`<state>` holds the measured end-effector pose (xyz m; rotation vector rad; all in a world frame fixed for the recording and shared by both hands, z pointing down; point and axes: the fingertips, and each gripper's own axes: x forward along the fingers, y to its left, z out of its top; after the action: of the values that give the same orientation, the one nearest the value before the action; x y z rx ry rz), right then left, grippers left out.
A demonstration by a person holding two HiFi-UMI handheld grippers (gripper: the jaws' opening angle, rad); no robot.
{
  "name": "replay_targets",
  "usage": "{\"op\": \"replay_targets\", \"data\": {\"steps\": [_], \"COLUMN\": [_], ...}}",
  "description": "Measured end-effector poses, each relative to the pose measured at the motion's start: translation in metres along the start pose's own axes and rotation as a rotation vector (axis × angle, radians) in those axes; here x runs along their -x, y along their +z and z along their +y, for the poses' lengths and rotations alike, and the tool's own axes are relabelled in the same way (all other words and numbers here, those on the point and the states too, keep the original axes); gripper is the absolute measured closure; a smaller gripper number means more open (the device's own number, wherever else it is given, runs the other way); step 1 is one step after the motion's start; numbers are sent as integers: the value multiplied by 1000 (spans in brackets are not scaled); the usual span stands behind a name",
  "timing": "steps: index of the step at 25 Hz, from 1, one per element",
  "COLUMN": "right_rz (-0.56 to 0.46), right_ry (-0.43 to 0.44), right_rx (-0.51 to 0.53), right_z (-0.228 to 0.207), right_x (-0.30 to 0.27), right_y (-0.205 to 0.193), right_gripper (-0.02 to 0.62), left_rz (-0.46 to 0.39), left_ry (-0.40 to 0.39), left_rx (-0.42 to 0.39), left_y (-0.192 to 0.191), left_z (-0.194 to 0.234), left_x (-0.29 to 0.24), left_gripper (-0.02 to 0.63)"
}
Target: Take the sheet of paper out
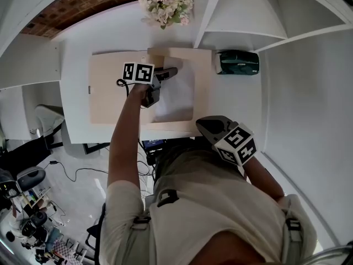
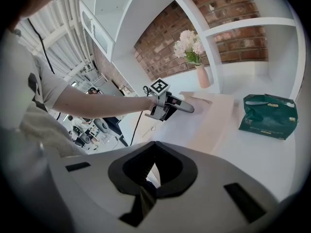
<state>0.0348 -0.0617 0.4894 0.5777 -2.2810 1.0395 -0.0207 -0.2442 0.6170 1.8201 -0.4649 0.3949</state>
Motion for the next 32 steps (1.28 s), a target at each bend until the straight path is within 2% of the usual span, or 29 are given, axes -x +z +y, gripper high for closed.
{"op": "replay_targets", "data": {"steps": [7, 14, 23, 28, 32], "right_rz": [-10, -5, -8, -12, -17], "right_ry": [15, 6, 8, 9, 6], "right_rx": [-4, 9, 12, 12, 19], "right_z": [4, 1, 9, 13, 17], "right_x": [-1, -3, -3, -1, 2], "right_y": [8, 2, 3, 5, 6], "right_gripper": [577, 577, 577, 577, 577], "left_rz": [26, 23, 30, 31, 39], "left_ry": [30, 91, 133, 159, 212], "left_rx": [-19, -15, -19, -39, -85], "left_y": [-2, -3, -6, -7, -9], "left_z": [3, 12, 15, 15, 19], "left_x": [-1, 1, 0, 0, 4], "left_gripper": [540, 586, 590, 591, 591]}}
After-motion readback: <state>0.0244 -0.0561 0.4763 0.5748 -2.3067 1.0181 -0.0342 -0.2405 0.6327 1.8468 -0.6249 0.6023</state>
